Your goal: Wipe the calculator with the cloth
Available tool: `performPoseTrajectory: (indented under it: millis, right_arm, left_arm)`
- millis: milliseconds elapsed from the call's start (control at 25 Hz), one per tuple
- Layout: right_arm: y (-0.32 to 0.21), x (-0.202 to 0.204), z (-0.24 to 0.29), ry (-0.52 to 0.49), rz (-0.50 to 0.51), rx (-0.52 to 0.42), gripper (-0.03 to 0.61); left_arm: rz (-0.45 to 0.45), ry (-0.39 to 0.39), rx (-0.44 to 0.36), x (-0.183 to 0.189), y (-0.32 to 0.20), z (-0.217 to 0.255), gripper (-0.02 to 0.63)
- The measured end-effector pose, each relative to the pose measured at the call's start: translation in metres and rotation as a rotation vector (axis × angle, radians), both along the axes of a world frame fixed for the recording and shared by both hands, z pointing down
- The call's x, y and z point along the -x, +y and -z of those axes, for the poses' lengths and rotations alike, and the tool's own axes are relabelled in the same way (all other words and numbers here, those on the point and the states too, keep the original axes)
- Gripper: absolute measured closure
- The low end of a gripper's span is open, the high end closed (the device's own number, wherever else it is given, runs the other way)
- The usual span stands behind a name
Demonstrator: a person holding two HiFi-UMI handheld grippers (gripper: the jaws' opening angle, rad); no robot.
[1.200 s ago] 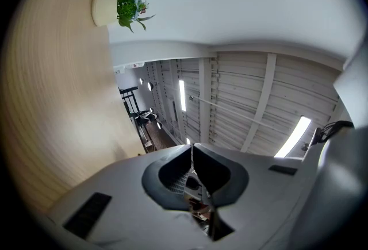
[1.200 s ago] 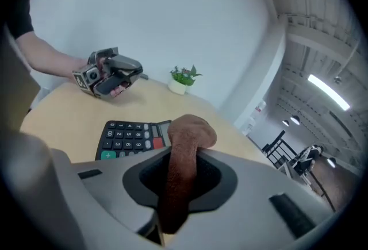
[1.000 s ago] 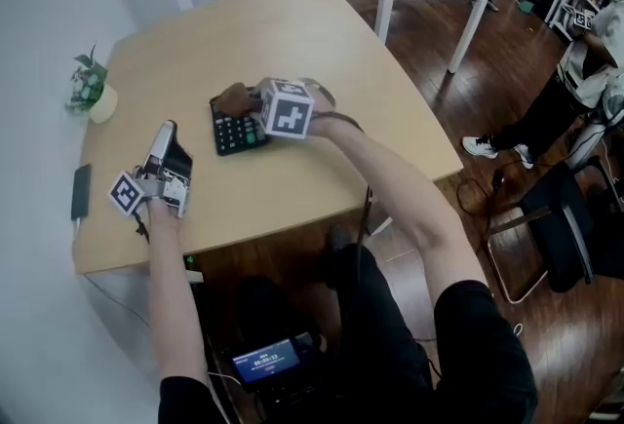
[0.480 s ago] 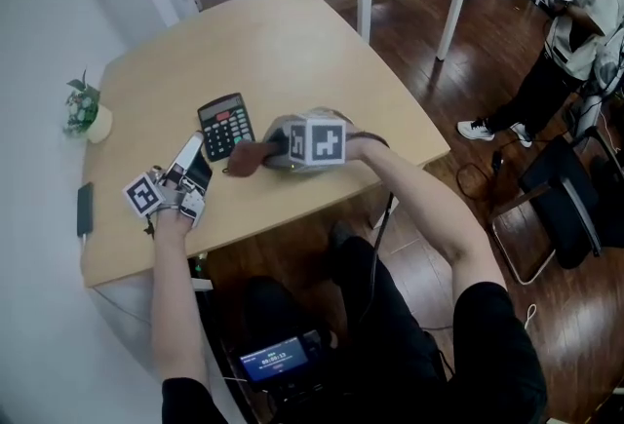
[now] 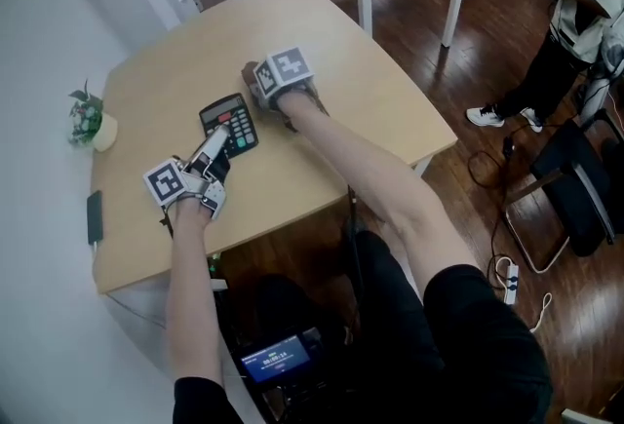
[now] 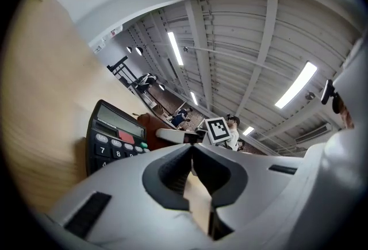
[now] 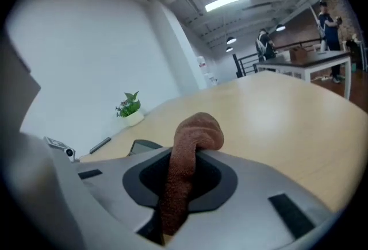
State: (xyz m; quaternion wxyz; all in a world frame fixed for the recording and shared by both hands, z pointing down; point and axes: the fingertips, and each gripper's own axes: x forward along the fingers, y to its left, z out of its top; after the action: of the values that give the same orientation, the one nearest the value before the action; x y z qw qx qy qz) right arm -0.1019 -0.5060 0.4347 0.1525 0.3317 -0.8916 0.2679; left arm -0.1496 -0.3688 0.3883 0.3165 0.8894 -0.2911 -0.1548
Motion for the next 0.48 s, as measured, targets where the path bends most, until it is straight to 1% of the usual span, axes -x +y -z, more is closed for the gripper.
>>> performPoseTrajectory:
  millis: [80, 160, 240, 320, 400, 480]
  right_arm:
    - [0.007, 0.02, -0.01, 0.029, 0.056, 0.036, 0.518]
    - [0.017, 0.027, -0.015, 0.068, 0.097, 0.049, 0.52]
    - [0.029, 0.024, -0.019, 0.107, 0.123, 0.061, 0.52]
    - [0.044, 0.018, -0.022, 0.137, 0.148, 0.076, 0.52]
    - [0.065, 0.012, -0.025, 0.16, 0.186, 0.092, 0.52]
    - [0.092, 0.007, -0.026, 0.176, 0.245, 0.111, 0.52]
  left_arm:
    - [0.013, 0.001, 0.014, 0.004, -0.002, -0.002, 0.62]
    - [0.037, 0.011, 0.039, 0.009, -0.006, -0.005, 0.621]
    - [0.055, 0.018, 0.071, 0.01, -0.01, -0.008, 0.621]
    - [0.059, 0.009, 0.09, 0.009, -0.011, -0.01, 0.621]
    - [0.056, -0.006, 0.091, 0.007, -0.012, -0.01, 0.623]
    - [0.059, -0.011, 0.093, 0.008, -0.012, -0.011, 0.623]
